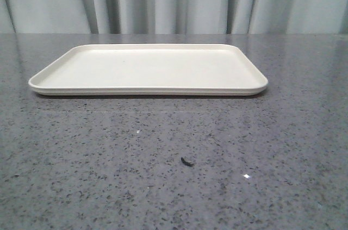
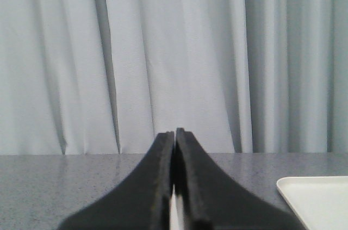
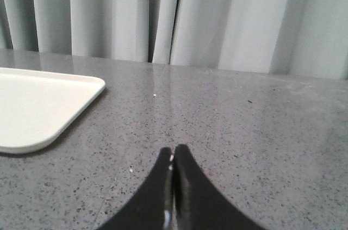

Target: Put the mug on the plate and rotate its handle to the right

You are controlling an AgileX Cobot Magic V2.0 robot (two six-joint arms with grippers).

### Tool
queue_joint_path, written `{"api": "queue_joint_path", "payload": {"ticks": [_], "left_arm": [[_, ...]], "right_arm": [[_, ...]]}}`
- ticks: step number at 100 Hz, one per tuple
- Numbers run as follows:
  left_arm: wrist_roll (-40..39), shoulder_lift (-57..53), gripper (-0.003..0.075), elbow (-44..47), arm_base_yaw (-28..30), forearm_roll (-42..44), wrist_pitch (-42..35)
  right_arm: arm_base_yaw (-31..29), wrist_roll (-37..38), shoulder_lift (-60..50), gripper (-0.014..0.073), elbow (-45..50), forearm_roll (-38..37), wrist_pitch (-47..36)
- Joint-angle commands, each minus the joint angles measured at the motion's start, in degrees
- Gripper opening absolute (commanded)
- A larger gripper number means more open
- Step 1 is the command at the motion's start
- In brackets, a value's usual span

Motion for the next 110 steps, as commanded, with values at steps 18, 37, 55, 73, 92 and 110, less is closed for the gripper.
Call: {"api": "queue_joint_path", "payload": {"ticks": [18, 37, 55, 73, 92, 110], "left_arm": [[-9.9, -1.9, -0.0019, -2.7, -0.3, -1.3, -3.4], [-10.6, -1.8, -0.0019, -11.4, -0.3, -1.3, 8.3], [-10.6, 0.6, -0.0019, -19.6, -0.3, -1.3, 12.0], [-10.6, 6.3, -0.0019, -28.7, -0.3, -1.3, 12.3], [-10.6, 14.2, -0.0018, -40.4, -0.3, -1.2, 17.6], [-10.2, 22.0, -0.0018, -49.6, -0.3, -0.2, 24.3]], "right_arm": [[-0.3, 0.3, -1.1, -0.0098, -1.4, 5.1, -7.7], [-0.3, 0.3, -0.1, -0.0098, -7.0, 9.3, -6.6], [-0.3, 0.3, 6.3, -0.0097, -17.8, 9.3, -5.6], [0.4, 0.3, 15.9, -0.0097, -31.7, 9.2, -2.0], [2.6, 0.2, 26.0, 0.0028, -46.4, 8.8, 6.2], [5.1, -0.2, 32.0, 0.0335, -54.6, 8.8, 7.6]]}}
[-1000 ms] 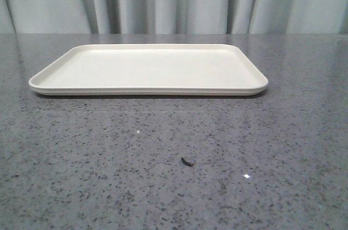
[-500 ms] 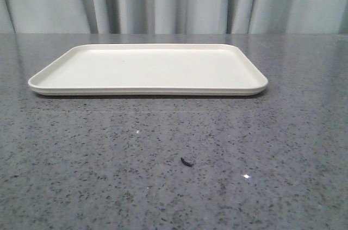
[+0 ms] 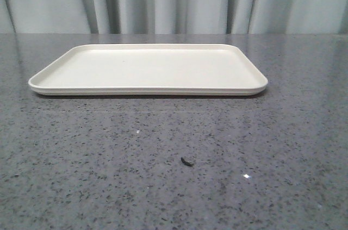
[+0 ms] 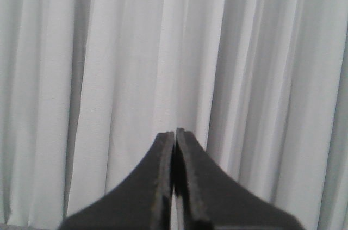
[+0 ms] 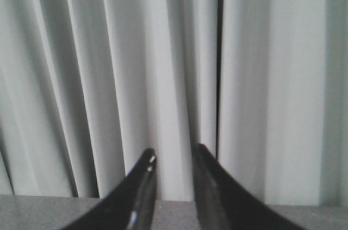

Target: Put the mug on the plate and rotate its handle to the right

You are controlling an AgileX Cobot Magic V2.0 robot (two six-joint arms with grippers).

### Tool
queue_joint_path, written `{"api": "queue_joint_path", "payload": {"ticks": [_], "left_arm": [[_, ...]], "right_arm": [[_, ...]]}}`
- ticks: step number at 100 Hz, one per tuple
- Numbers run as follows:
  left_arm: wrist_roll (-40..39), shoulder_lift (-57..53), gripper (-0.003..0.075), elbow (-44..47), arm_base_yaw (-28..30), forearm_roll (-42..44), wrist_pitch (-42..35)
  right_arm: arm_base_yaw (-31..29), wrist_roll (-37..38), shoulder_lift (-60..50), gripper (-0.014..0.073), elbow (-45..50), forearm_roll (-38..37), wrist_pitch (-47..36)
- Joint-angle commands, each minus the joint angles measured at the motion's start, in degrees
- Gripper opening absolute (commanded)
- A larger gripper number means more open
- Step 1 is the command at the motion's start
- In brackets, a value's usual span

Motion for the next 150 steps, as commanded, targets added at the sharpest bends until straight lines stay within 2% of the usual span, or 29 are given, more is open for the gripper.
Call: {"api": "queue_joint_path", "payload": {"ticks": [1, 12, 22, 29, 38, 55, 65, 99, 111, 150], "left_arm": [[0.0, 4.6, -0.0018, -5.8, -0.3, 0.6, -0.2], [0.1, 8.9, -0.0017, -10.2, -0.3, 0.7, 3.5], [0.1, 11.5, -0.0008, -13.6, -0.3, 0.7, 5.4], [0.1, 13.1, 0.0034, -15.7, -0.3, 0.7, 7.4], [0.1, 14.5, 0.0125, -17.4, -0.3, 0.6, 9.0], [0.3, 15.5, 0.0361, -18.9, -0.3, 0.9, 9.8], [2.0, 15.5, 0.0437, -19.1, -0.3, 1.2, 10.0], [2.0, 15.5, 0.0443, -19.1, -0.3, -0.1, 9.8], [2.0, 15.5, 0.0443, -19.4, -0.3, 0.7, 10.6], [2.0, 24.6, 0.0442, -30.6, -0.3, 14.6, 35.5]], "right_arm": [[0.9, -0.3, 2.9, 0.0355, -4.7, -0.4, -3.1], [0.9, -0.3, 4.4, 0.0453, -6.7, -0.4, -3.6], [0.9, -0.4, 4.5, 0.0462, -6.7, -0.4, -4.8], [0.9, -0.4, 4.4, 0.0461, -6.7, -0.4, -4.8], [0.9, -0.4, 4.4, 0.0461, -6.6, -0.4, -5.6], [0.9, -0.4, 4.4, 0.0461, -6.6, -0.4, -8.0], [0.9, -0.4, 4.4, 0.0461, -6.6, -0.4, -9.2], [0.9, -0.4, 4.4, 0.0461, -6.6, -1.4, -9.4], [0.9, -0.4, 4.9, 0.0461, -8.0, -3.5, -6.9], [0.9, -0.4, 10.0, 0.0458, -17.5, -8.6, 3.3]]}}
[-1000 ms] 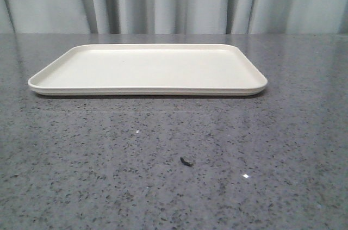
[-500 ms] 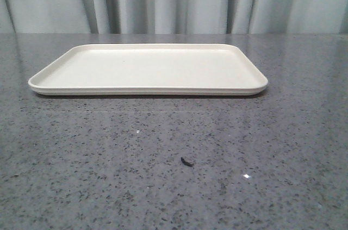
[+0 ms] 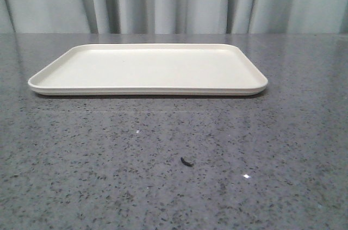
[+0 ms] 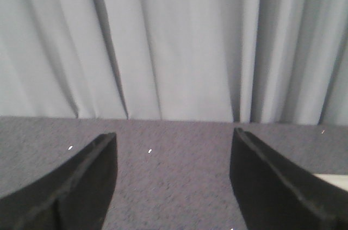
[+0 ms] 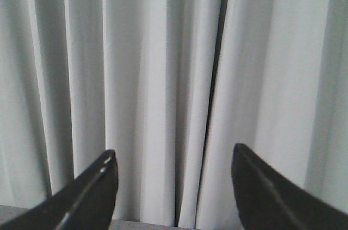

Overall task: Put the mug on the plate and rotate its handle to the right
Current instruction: 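Carry the mug over the tray with the left gripper and lower it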

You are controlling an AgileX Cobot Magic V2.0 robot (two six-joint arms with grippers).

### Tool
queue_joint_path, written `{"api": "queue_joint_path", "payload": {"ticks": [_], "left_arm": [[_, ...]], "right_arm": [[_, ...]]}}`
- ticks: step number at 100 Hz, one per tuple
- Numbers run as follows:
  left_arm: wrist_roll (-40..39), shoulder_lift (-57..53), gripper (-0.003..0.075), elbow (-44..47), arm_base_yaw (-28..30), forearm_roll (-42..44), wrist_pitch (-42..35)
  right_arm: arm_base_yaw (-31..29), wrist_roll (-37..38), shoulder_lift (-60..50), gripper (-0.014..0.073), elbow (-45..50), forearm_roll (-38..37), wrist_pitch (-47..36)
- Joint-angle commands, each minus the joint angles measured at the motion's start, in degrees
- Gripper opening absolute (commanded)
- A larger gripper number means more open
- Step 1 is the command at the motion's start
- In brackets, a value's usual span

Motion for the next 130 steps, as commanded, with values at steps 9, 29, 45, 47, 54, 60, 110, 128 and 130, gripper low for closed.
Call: {"api": "queue_joint_path", "payload": {"ticks": [9, 29, 45, 47, 54, 60, 110, 128, 130], "left_arm": [[0.1, 5.8, 0.0442, -8.2, -0.3, 6.5, 6.9], [4.0, 13.9, 0.0442, -13.4, -0.3, 9.3, 19.2], [4.1, 19.7, 0.0442, -13.8, -0.3, 9.1, 23.8], [4.1, 20.4, 0.0442, -13.8, -0.3, 9.1, 24.2], [4.1, 22.5, 0.0442, -13.8, -0.3, 9.1, 25.6], [4.1, 24.2, 0.0442, -13.8, -0.3, 9.1, 26.4], [4.1, 27.7, 0.0442, -3.7, -0.3, 8.2, 26.7], [4.1, 27.7, 0.0441, 3.1, -0.3, 8.2, 24.7], [4.1, 27.8, 0.0441, 3.5, -0.3, 8.2, 24.2]], "right_arm": [[-0.1, -0.4, 1.2, 0.0458, -2.8, -2.3, -2.6], [-0.1, -0.4, 2.3, 0.0458, -2.8, -2.3, -2.4], [-0.1, -0.4, 3.4, 0.0458, -2.8, -2.3, -1.8], [-0.1, -0.4, 3.6, 0.0458, -2.8, -2.3, -1.7], [-0.1, -0.4, 4.0, 0.0458, -2.8, -2.3, -1.5], [-0.1, -0.4, 4.5, 0.0458, -2.8, -2.3, -1.5], [-0.1, -0.4, 5.8, 0.0458, -2.8, -3.5, -1.6], [-0.1, -0.4, 5.8, 0.0458, -2.8, -3.5, -1.9], [-0.1, -0.4, 5.8, 0.0458, -2.8, -3.5, -1.9]]}}
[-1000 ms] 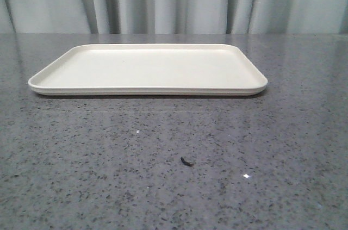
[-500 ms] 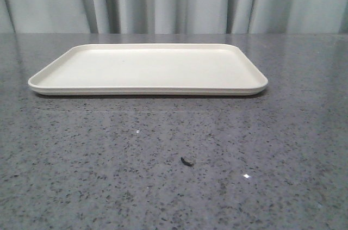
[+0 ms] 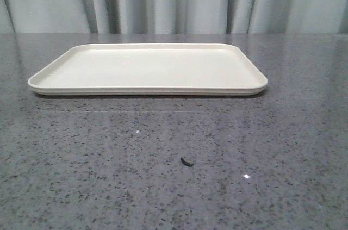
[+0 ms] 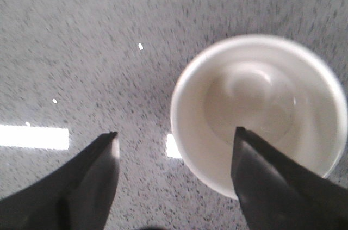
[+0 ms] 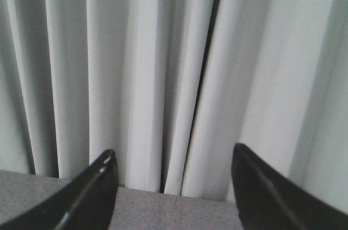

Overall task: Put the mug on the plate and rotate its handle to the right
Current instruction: 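Carry the mug over the tray with the left gripper and lower it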

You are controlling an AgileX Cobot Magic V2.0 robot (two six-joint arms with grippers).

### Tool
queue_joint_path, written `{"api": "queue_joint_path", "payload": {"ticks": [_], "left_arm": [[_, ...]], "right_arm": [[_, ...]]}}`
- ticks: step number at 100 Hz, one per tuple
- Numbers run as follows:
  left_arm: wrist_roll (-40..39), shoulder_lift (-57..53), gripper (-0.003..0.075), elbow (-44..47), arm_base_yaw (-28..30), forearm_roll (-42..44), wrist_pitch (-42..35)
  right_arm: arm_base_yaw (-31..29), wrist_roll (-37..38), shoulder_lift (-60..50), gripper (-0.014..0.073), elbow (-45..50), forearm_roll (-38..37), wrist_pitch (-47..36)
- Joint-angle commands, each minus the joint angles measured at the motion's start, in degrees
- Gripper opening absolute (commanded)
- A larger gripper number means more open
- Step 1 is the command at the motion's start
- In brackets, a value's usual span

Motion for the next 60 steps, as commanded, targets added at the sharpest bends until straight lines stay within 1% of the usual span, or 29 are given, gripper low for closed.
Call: {"api": "queue_joint_path", "payload": {"ticks": [1, 14, 50, 55, 60], "left_arm": [[-0.1, -0.8, 0.0441, 1.3, -0.3, 0.5, -2.3], [-0.1, 0.1, 0.0441, 3.6, -0.3, 0.1, -5.8], [-0.1, 7.3, 0.0438, 3.9, -0.3, 0.0, -7.7], [-0.1, 7.7, 0.0414, 3.9, -0.3, 0.0, -7.7], [-0.1, 7.8, 0.0347, 3.9, -0.3, 0.0, -8.0]], "right_arm": [[-0.1, -0.4, 0.2, 0.0458, -1.8, -0.8, -4.4], [-0.1, -0.4, 0.2, 0.0458, -1.8, -0.8, -4.4], [-0.1, -0.4, 0.2, 0.0458, -1.8, -0.8, -4.3], [-0.1, -0.4, 0.2, 0.0458, -1.8, -0.8, -4.3], [-0.1, -0.4, 0.2, 0.0458, -1.8, -0.8, -4.3]]}}
